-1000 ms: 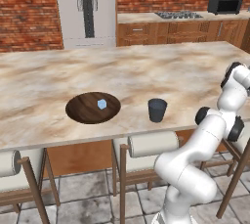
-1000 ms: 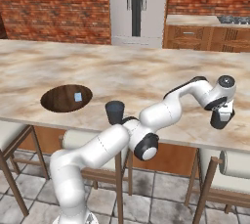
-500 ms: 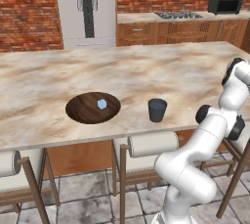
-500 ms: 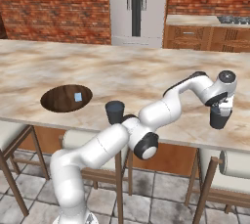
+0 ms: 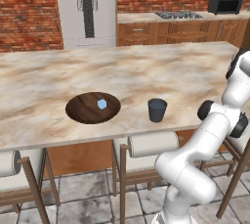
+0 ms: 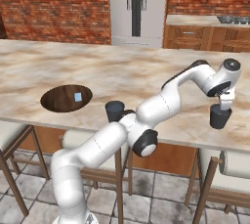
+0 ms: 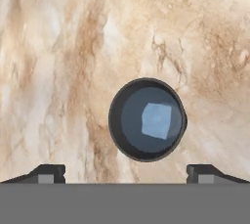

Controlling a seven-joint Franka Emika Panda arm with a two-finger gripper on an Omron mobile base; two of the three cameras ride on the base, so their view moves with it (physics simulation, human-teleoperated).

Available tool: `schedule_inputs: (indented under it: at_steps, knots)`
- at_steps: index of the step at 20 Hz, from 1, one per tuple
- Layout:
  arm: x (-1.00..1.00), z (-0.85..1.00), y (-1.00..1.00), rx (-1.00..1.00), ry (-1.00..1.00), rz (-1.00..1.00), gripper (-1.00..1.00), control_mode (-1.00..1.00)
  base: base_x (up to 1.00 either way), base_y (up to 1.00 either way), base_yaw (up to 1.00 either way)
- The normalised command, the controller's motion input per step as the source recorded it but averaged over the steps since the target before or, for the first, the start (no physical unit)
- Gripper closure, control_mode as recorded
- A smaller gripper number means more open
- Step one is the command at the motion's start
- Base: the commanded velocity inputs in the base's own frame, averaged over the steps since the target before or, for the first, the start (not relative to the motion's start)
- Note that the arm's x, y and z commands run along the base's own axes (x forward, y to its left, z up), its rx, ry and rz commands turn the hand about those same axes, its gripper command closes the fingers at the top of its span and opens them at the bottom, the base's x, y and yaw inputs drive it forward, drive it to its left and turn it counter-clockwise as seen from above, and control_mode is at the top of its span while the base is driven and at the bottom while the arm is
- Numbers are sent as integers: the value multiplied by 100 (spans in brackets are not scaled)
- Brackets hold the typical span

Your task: There are four ice cubes in the ice bowl. Place two ice cubes in each glass of water.

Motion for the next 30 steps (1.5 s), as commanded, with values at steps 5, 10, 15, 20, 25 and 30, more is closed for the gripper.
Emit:
schedule_inputs:
  at_steps: [5, 10, 15, 20, 25, 30]
  knots:
    - [-32, 32, 63, 5, 22, 15, -100, -100, 0, 0, 0]
    - [-63, 5, 70, 4, 20, 17, -100, -100, 0, 0, 0]
    - [-81, 0, 69, 9, 17, 13, -100, -100, 0, 0, 0]
    - [-94, -7, 88, 8, 9, 14, -100, -100, 0, 0, 0]
    - [-82, -3, 98, 13, 21, 17, -100, -100, 0, 0, 0]
    - [-81, 0, 97, 18, 25, 16, -100, -100, 0, 0, 0]
